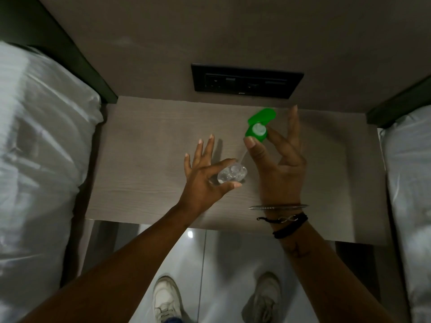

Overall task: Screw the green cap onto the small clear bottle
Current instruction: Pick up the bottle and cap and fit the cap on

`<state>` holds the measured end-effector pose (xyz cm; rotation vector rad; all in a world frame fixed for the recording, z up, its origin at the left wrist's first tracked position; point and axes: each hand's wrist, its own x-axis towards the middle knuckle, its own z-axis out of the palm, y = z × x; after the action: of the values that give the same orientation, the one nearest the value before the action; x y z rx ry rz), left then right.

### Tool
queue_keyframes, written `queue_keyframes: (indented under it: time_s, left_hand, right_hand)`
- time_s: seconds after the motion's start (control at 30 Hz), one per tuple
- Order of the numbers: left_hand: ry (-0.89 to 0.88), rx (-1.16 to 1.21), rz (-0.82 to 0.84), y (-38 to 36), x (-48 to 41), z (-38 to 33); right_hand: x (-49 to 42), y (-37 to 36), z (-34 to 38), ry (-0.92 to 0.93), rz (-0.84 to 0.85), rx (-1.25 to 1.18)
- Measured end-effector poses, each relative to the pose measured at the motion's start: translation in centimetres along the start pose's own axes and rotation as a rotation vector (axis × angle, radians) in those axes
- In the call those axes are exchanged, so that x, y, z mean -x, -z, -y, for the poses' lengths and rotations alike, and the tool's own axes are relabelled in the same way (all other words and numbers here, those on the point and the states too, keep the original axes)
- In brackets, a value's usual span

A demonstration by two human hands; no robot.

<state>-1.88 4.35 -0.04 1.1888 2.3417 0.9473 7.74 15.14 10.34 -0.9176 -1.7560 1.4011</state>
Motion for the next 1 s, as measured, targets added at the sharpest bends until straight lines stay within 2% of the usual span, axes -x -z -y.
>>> queue_keyframes:
  time_s: [0.17, 0.33, 0.47, 0.6, 0.8, 1.0]
  left_hand:
    - [0.031, 0.048, 0.046, 0.3, -0.1, 0.0]
    - [0.017, 0.076, 0.058, 0.4, -0.2, -0.1]
    - [0.006, 0.147, 0.035, 0.5, -0.2, -0.1]
    - [0.028, 0.124, 0.065, 0.4, -0.4, 0.2]
    - [0.02, 0.18, 0.087, 0.8, -0.5, -0.1]
    - [0.025, 0.152, 0.119, 0.8, -0.7, 0.2]
  right_hand:
    - [-0.4, -0.4, -0.3, 0.075, 0.011, 0.067]
    - [0.3, -0.7, -2.2, 0.032, 0.062, 0.144]
    - [1.1, -1.0, -4.4, 0.04, 0.175, 0.227]
    - [1.8, -0.5, -6.7, -0.002, 0.271, 0.325]
    - [1.8, -0.5, -7.8, 0.0, 0.293, 0.379]
    - [1.7, -0.8, -7.7, 0.015, 0.218, 0.433]
